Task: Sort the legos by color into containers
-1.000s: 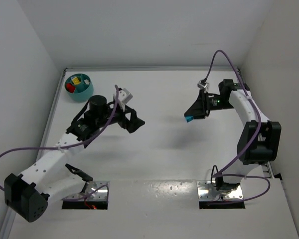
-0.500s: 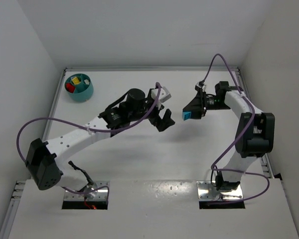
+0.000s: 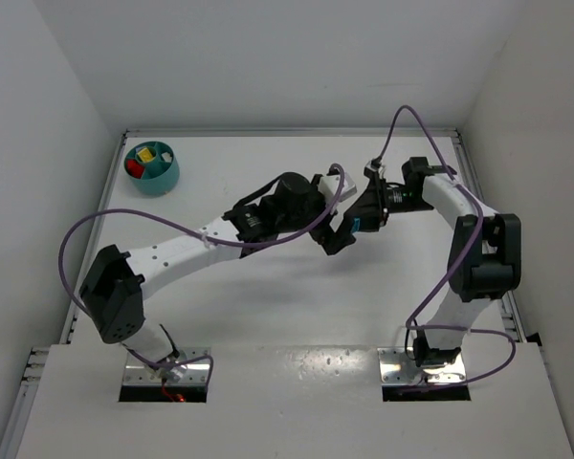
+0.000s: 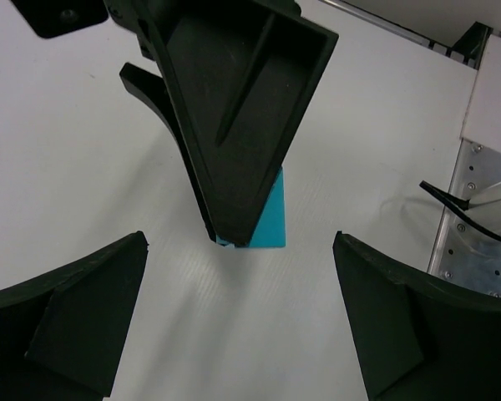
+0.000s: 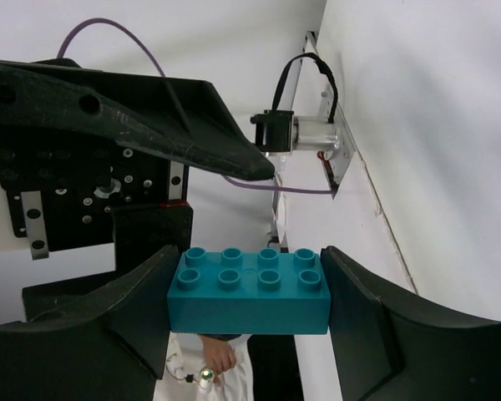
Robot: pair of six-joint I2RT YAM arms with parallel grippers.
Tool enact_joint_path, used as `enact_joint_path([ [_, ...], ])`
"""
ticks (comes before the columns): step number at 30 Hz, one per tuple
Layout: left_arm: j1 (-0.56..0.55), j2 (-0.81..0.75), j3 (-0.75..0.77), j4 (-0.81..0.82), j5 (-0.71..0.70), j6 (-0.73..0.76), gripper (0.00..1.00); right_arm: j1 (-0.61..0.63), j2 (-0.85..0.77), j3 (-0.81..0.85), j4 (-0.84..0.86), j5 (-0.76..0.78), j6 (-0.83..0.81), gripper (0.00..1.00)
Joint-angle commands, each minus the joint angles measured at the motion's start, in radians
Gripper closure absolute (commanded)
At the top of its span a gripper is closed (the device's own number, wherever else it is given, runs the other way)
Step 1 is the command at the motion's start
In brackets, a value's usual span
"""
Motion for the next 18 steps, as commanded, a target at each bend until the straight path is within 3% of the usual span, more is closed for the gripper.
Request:
enact_joint_path([
  [1,-0.016,0.005,0.066,0.061,-0.009,-0.003,0.0,0.017,-0.04,0.007,0.026,-0.158,-0.006,0.77],
  [3,-0.016,0.015,0.077,0.061,-0.009,-0.012,0.05,0.028,-0.04,0.007,0.039,-0.158,0.005,0.77],
  [8,-0.016,0.042,0.128,0.061,-0.009,-0.021,0.28,0.048,-0.072,-0.032,0.101,-0.158,0.067,0.77],
  [11,-0.016,0.042,0.137,0.049,0.002,-0.012,0.53,0.048,-0.082,-0.042,0.124,-0.158,0.092,0.77],
  [12,-0.016,0.051,0.137,0.038,0.002,-0.012,0.66,0.048,-0.082,-0.033,0.124,-0.158,0.092,0.77],
  [14,-0.016,0.051,0.126,0.023,0.011,-0.012,0.74,0.039,-0.082,-0.006,0.104,-0.158,0.092,0.78],
  [15,-0.016,0.041,0.117,0.023,0.011,-0.012,0.74,0.039,-0.082,0.012,0.081,-0.158,0.075,0.78],
  [18,-0.016,0.007,0.07,0.014,0.002,-0.012,0.5,0.028,-0.059,0.035,0.058,-0.158,0.057,0.8],
])
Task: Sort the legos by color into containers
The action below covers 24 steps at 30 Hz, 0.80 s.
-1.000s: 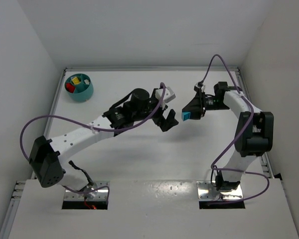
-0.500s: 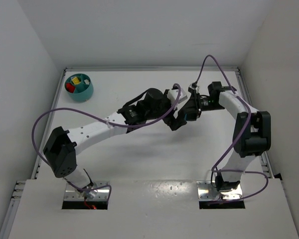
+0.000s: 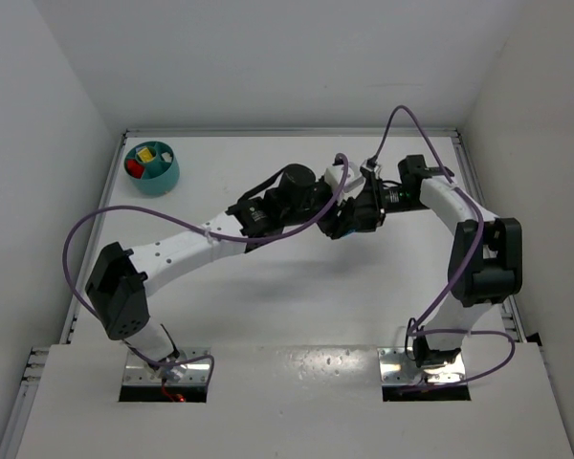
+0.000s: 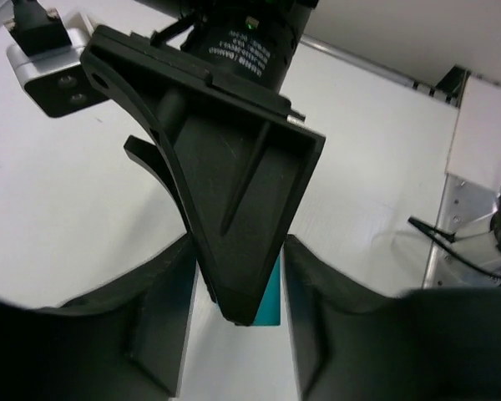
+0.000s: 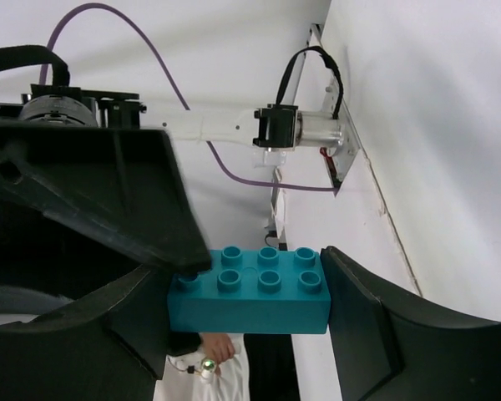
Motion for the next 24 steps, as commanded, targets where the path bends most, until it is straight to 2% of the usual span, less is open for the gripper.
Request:
enact_joint_path([
  [1,-0.006,-0.031,-0.036,-0.002,-0.001,0.01,0.35,-0.007,-0.021,0.062,-0.036,-0.154,-0.022,0.8],
  [4,-0.006,-0.054,-0.056,-0.012,-0.019,0.01,0.25,-0.007,-0.021,0.071,-0.036,-0.154,-0.022,0.8],
  [7,-0.006,-0.054,-0.067,-0.022,-0.041,0.01,0.24,0.002,-0.03,0.071,-0.036,-0.154,-0.022,0.8],
  [11,-0.006,-0.054,-0.067,-0.022,-0.041,0.01,0.44,0.002,-0.031,0.059,-0.027,-0.154,-0.01,0.82],
  [13,-0.006,-0.063,-0.067,-0.013,-0.05,0.01,0.45,0.002,-0.031,0.048,-0.005,-0.154,0.002,0.82],
  [17,-0.006,-0.063,-0.044,-0.013,-0.036,0.01,0.32,-0.007,-0.031,0.025,0.025,-0.154,0.018,0.82],
  [19,-0.006,-0.073,-0.032,-0.022,-0.021,0.01,0.29,-0.007,-0.021,0.025,0.025,-0.154,0.018,0.82],
  [23,-0.006,-0.073,-0.022,-0.022,-0.01,0.01,0.29,-0.007,-0.012,0.025,0.025,-0.154,0.018,0.83],
  [24,-0.006,-0.082,-0.022,-0.022,-0.01,0.01,0.32,-0.007,-0.012,0.025,0.025,-0.154,0.018,0.83],
])
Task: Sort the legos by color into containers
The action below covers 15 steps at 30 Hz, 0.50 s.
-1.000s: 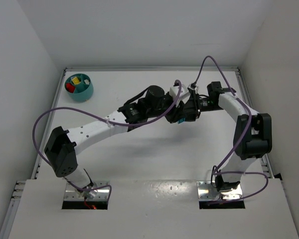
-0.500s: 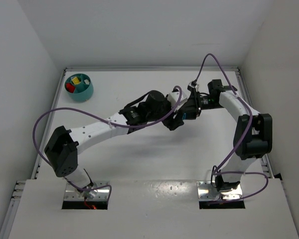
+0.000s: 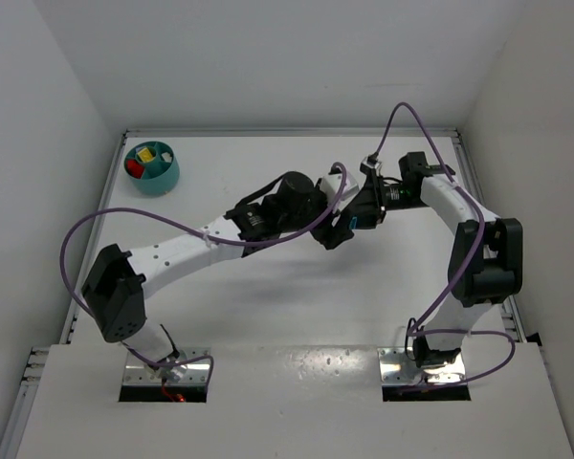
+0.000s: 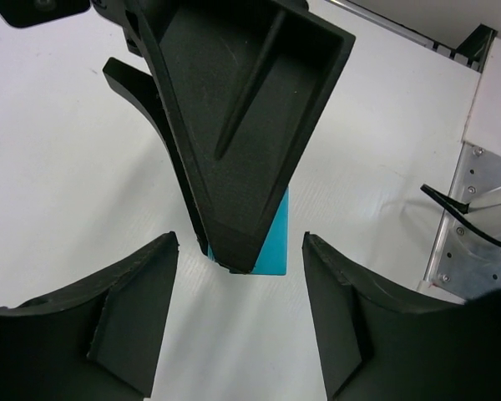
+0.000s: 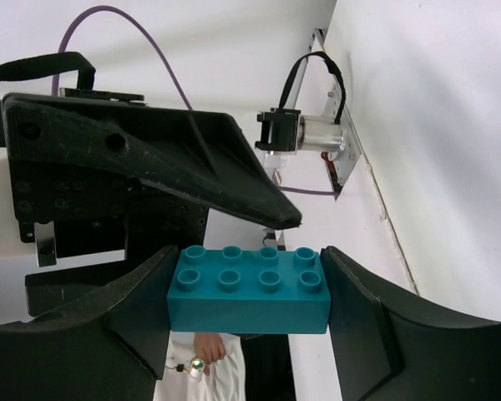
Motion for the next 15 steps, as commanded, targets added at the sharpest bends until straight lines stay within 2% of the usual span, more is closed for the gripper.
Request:
enact_joint_path([
  [1,-0.006,-0.059,0.044,0.021,0.018,0.003,0.34,-0.007,-0.012,-0.002,0.027,-0.145,0.015,0.83],
  [6,0.003,-0.059,0.044,0.021,0.018,0.003,0.5,0.002,-0.012,-0.013,0.06,-0.145,0.037,0.83],
  [9,0.012,-0.059,0.044,0.021,0.018,0.003,0.62,0.002,-0.012,-0.013,0.06,-0.145,0.037,0.83],
  [10,0.012,-0.059,0.044,0.021,0.018,0.003,0.68,0.002,-0.012,-0.013,0.069,-0.145,0.037,0.83],
  [11,0.021,-0.059,0.044,0.021,0.018,0.003,0.71,0.002,-0.012,-0.013,0.07,-0.145,0.049,0.8],
  [13,0.021,-0.059,0.044,0.021,0.018,-0.006,0.79,0.002,-0.021,-0.022,0.079,-0.145,0.058,0.67],
  [15,0.041,-0.069,0.044,0.021,0.018,-0.006,0.83,-0.007,-0.021,-0.022,0.079,-0.145,0.058,0.49],
])
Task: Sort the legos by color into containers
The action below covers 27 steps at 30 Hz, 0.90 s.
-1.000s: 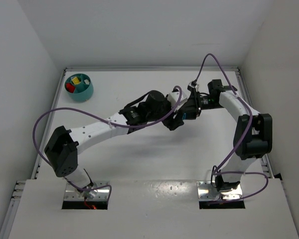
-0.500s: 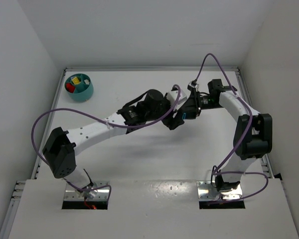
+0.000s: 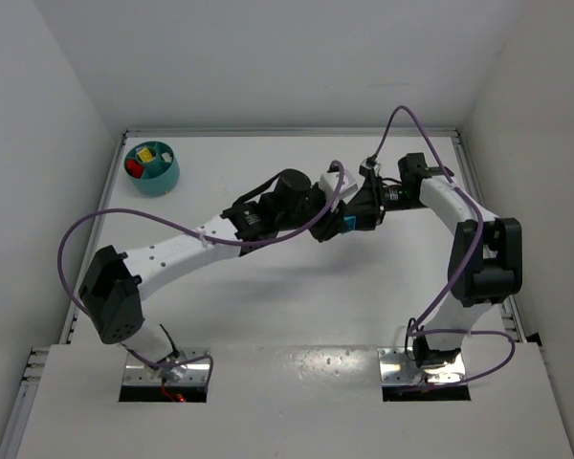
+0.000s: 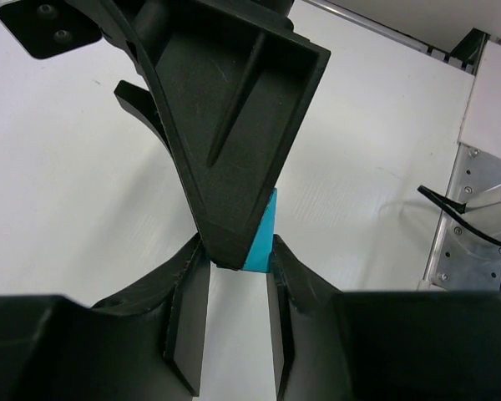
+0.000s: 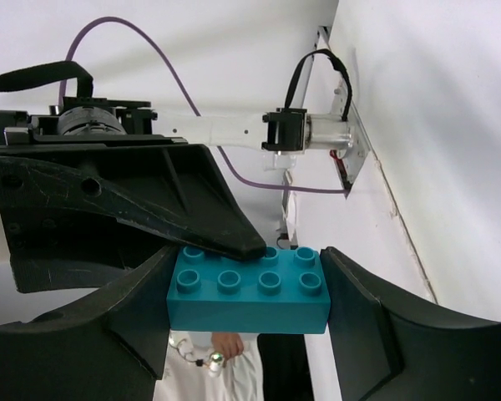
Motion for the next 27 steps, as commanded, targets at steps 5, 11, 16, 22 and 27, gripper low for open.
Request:
enact_joint_path([
  [5,0.081,-0.106,-0.029,-0.011,0.009,-0.034,0.86,-0.042,0.018,0.155,-0.095,-0.145,-0.134,0.3],
  [11,0.211,-0.218,-0.129,-0.121,0.009,0.001,0.88,-0.109,0.117,0.436,-0.156,-0.11,-0.139,0.28],
  [16,0.439,-0.252,-0.092,-0.202,-0.117,0.077,0.88,-0.12,0.125,0.5,-0.271,0.286,-0.278,0.28],
  [22,0.737,-0.082,0.116,-0.293,-0.139,0.228,0.92,-0.111,-0.033,0.272,-0.061,0.422,-0.234,0.28],
  [27,0.907,0.058,0.27,-0.356,-0.026,0.376,0.84,-0.1,-0.044,0.24,-0.079,0.435,-0.281,0.27],
])
